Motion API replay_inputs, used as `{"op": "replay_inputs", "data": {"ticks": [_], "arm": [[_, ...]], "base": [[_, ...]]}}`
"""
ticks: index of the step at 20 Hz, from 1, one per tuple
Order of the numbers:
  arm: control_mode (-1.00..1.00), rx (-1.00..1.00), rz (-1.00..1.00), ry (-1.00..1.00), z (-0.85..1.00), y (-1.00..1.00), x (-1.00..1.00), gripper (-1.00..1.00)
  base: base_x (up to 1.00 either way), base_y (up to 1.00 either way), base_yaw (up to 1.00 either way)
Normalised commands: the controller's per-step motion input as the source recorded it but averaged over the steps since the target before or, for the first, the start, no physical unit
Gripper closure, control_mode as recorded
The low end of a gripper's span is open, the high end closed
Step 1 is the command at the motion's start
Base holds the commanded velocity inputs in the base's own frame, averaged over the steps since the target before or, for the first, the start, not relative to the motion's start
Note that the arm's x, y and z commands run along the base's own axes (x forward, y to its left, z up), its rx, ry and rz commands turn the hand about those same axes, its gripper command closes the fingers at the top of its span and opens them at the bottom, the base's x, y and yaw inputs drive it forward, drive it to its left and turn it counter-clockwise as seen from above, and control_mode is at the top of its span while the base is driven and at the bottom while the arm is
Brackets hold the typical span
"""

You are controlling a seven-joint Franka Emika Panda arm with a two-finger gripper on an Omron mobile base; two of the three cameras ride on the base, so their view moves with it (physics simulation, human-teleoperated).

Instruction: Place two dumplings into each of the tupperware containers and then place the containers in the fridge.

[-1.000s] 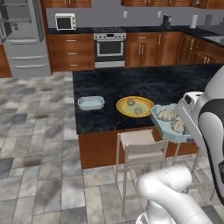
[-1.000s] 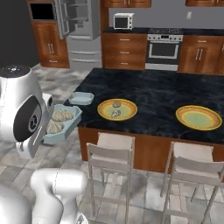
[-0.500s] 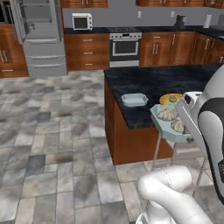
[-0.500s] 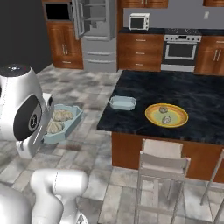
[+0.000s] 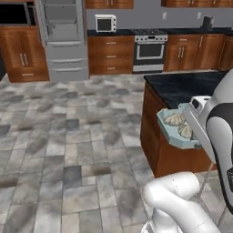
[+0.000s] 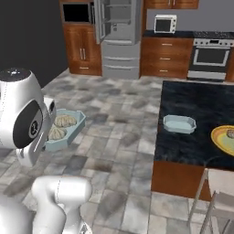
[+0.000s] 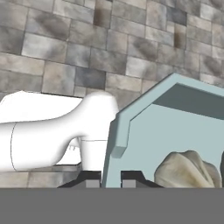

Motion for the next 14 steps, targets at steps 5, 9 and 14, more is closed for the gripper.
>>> {"op": "replay_inputs", "data": {"ticks": [5, 9, 14], "arm": [[1.00, 0.00, 0.00, 0.00, 0.00, 0.00, 0.00, 1.00], [1.00, 0.00, 0.00, 0.00, 0.00, 0.00, 0.00, 1.00], [1.00, 0.00, 0.00, 0.00, 0.00, 0.00, 0.00, 1.00]], "base": [[0.94, 1.00, 0.10], [1.00, 1.00, 0.05], [1.00, 0.72, 0.00]]}}
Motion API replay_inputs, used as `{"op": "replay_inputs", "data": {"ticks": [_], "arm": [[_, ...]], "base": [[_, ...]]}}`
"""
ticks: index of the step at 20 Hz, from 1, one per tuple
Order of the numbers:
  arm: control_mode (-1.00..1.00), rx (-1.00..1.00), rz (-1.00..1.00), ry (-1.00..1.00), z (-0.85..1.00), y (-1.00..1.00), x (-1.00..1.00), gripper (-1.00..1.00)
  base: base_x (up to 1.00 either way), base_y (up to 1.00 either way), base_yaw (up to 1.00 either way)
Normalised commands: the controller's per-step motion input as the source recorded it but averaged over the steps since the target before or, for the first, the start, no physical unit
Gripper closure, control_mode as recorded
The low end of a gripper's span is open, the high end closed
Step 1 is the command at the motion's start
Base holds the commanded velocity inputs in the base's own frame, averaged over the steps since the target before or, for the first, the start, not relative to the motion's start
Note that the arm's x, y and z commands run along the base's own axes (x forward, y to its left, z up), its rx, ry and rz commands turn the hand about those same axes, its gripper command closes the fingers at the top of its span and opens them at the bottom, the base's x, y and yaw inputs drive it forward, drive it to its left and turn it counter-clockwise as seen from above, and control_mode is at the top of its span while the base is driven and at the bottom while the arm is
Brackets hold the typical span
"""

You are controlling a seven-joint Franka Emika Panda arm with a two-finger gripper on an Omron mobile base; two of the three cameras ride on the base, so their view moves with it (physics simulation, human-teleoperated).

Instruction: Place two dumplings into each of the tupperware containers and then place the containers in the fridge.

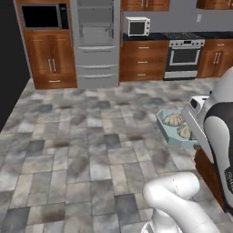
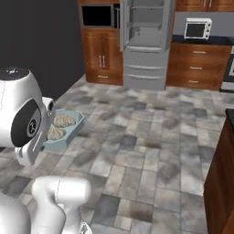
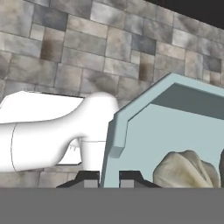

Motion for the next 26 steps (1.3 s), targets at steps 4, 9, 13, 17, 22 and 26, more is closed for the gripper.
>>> {"op": "replay_inputs", "data": {"ticks": [4, 9, 13, 17, 22, 26], "arm": [[1.00, 0.00, 0.00, 0.00, 0.00, 0.00, 0.00, 1.00], [1.00, 0.00, 0.00, 0.00, 0.00, 0.00, 0.00, 1.00], [1.00, 0.00, 0.00, 0.00, 0.00, 0.00, 0.00, 1.00], [1.00, 0.00, 0.00, 0.00, 0.00, 0.00, 0.00, 1.00], [1.00, 0.00, 0.00, 0.00, 0.00, 0.00, 0.00, 1.00], [1.00, 0.00, 0.00, 0.00, 0.00, 0.00, 0.00, 1.00]], "base": [[1.00, 0.27, 0.00], [1.00, 0.09, 0.00], [1.00, 0.04, 0.00], [1.00, 0.05, 0.00], [1.00, 0.00, 0.00], [1.00, 0.00, 0.00]]}}
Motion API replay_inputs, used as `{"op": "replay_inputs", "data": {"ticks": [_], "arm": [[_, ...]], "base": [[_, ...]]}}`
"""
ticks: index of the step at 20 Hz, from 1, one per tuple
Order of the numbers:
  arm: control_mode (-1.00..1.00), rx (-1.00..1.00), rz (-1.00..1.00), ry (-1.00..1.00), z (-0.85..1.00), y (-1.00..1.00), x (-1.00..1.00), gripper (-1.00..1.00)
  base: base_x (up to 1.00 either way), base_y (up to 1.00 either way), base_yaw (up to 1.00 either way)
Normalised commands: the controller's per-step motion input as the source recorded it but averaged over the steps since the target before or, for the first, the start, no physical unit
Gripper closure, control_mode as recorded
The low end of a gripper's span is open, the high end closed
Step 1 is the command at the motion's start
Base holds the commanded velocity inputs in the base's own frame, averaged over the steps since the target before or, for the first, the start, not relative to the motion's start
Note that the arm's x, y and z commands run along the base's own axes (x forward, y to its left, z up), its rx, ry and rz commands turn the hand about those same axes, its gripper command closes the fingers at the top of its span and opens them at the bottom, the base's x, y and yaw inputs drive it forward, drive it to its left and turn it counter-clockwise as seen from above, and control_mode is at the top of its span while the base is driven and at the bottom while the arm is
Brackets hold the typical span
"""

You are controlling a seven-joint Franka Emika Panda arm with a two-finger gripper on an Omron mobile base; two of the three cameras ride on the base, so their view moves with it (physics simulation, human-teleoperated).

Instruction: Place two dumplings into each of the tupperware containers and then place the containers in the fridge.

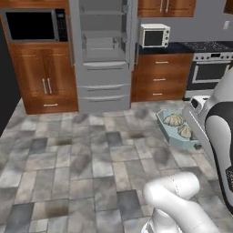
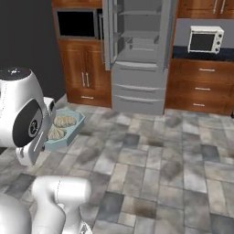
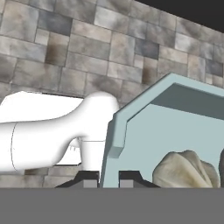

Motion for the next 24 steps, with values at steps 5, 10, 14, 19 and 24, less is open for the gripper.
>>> {"op": "replay_inputs", "data": {"ticks": [5, 10, 14, 19, 24], "arm": [[1.00, 0.00, 0.00, 0.00, 0.00, 0.00, 0.00, 1.00], [1.00, 0.00, 0.00, 0.00, 0.00, 0.00, 0.00, 1.00], [1.00, 0.00, 0.00, 0.00, 0.00, 0.00, 0.00, 1.00], [1.00, 0.00, 0.00, 0.00, 0.00, 0.00, 0.00, 1.00], [1.00, 0.00, 0.00, 0.00, 0.00, 0.00, 0.00, 1.00]], "base": [[1.00, 0.04, 0.00], [1.00, 0.17, 0.00], [1.00, 0.09, 0.00], [1.00, 0.08, 0.00], [1.00, 0.15, 0.00]]}}
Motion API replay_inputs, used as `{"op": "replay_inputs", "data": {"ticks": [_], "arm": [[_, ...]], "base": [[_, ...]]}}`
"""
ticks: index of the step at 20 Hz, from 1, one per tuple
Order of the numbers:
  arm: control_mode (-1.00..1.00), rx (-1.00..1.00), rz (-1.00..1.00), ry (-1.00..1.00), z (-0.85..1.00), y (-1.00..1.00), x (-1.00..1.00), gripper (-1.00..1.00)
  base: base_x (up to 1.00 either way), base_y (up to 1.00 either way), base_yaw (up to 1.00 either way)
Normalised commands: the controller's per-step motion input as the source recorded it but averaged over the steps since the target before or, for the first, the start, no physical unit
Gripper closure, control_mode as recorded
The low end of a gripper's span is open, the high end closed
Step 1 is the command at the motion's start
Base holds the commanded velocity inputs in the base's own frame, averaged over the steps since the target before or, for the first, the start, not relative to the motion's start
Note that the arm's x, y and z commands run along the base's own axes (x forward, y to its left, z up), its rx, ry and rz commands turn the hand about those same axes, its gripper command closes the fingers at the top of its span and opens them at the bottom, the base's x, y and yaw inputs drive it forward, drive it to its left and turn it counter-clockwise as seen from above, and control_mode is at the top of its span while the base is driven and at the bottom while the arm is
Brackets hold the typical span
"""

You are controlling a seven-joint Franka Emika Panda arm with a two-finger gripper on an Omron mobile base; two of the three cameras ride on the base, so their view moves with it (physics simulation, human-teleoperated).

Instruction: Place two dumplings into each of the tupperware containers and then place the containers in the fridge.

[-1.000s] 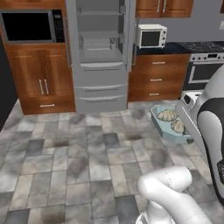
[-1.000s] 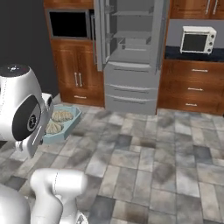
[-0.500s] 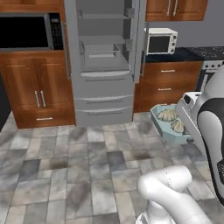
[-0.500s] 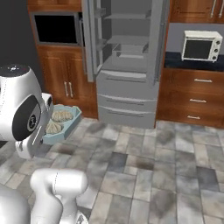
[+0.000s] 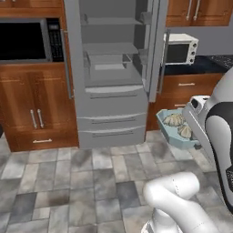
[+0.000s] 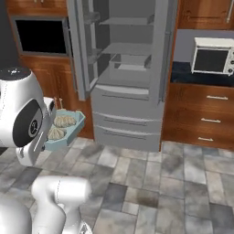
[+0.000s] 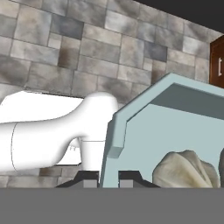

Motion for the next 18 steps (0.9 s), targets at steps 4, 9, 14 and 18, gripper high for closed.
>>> {"op": "replay_inputs", "data": {"ticks": [4, 9, 14, 18], "arm": [[1.00, 0.00, 0.00, 0.00, 0.00, 0.00, 0.00, 1.00], [1.00, 0.00, 0.00, 0.00, 0.00, 0.00, 0.00, 1.00], [1.00, 0.00, 0.00, 0.00, 0.00, 0.00, 0.00, 1.00], [1.00, 0.00, 0.00, 0.00, 0.00, 0.00, 0.00, 1.00]], "base": [[1.00, 0.18, 0.00], [1.00, 0.19, 0.00], [1.00, 0.18, 0.00], [1.00, 0.17, 0.00]]}}
